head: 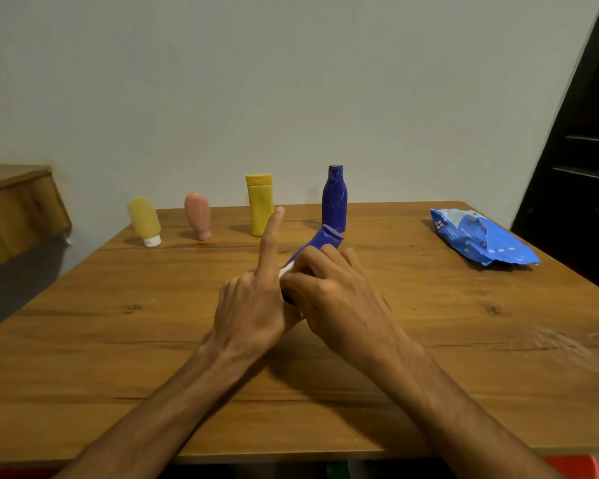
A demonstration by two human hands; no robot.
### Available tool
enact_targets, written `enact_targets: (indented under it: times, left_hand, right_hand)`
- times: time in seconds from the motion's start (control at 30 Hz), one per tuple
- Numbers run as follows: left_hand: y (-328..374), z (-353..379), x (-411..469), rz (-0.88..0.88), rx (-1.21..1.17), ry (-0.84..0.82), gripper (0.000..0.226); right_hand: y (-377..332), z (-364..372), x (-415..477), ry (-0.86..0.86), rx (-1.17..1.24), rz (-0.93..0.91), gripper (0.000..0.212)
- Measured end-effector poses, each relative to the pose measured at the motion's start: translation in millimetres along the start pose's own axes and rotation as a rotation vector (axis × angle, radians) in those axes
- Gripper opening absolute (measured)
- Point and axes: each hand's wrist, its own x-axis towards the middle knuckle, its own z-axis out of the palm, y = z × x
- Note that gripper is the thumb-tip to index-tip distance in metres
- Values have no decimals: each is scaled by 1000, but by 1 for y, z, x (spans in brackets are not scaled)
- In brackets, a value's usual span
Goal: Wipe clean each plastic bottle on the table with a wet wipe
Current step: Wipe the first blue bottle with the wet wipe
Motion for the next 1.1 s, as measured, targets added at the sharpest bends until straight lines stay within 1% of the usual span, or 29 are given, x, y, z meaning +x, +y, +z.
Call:
enact_targets:
  times: [0.1, 0.23, 0.3, 0.37, 0.5, 0.6, 0.7, 0.77, 0.83, 0.9, 1.0, 1.1]
  left_hand:
    - [1, 0, 3, -88, -102, -22, 123]
    - [0, -1, 6, -165, -290, 24, 121]
    - [0, -1, 7, -214, -410, 37, 114]
    - [0, -3, 9, -242, -539, 1, 103]
    - [-6, -6, 23, -301, -778, -187, 75]
    - [-5, -4, 37, -332, -866, -265, 68]
    - [-1, 2, 55, -389, -980, -271, 57]
    - [2, 6, 67, -456, -970, -212, 47]
    - [8, 9, 75, -539, -923, -138, 44]
    - [14, 11, 79, -599, -904, -101, 47]
    - [25, 19, 78, -591, -865, -77, 42]
    - [35, 32, 74, -547, -817, -90, 35]
  right_hand:
    - [10, -5, -2, 43, 48, -16, 27]
    - [25, -9, -6, 162, 86, 57, 27]
    - [32, -10, -5, 199, 80, 114, 22]
    - [41, -11, -5, 222, 69, 166, 18]
    - [52, -12, -6, 218, 110, 258, 19]
    - [53, -11, -6, 243, 205, 304, 18]
    - [51, -12, -5, 339, 280, 355, 20]
    - [50, -12, -6, 383, 269, 343, 19]
    - [47, -10, -6, 346, 225, 288, 18]
    - [42, -6, -7, 286, 134, 190, 15]
    - [35, 3, -7, 236, -30, 109, 15]
    - [37, 11, -7, 185, -41, 127, 19]
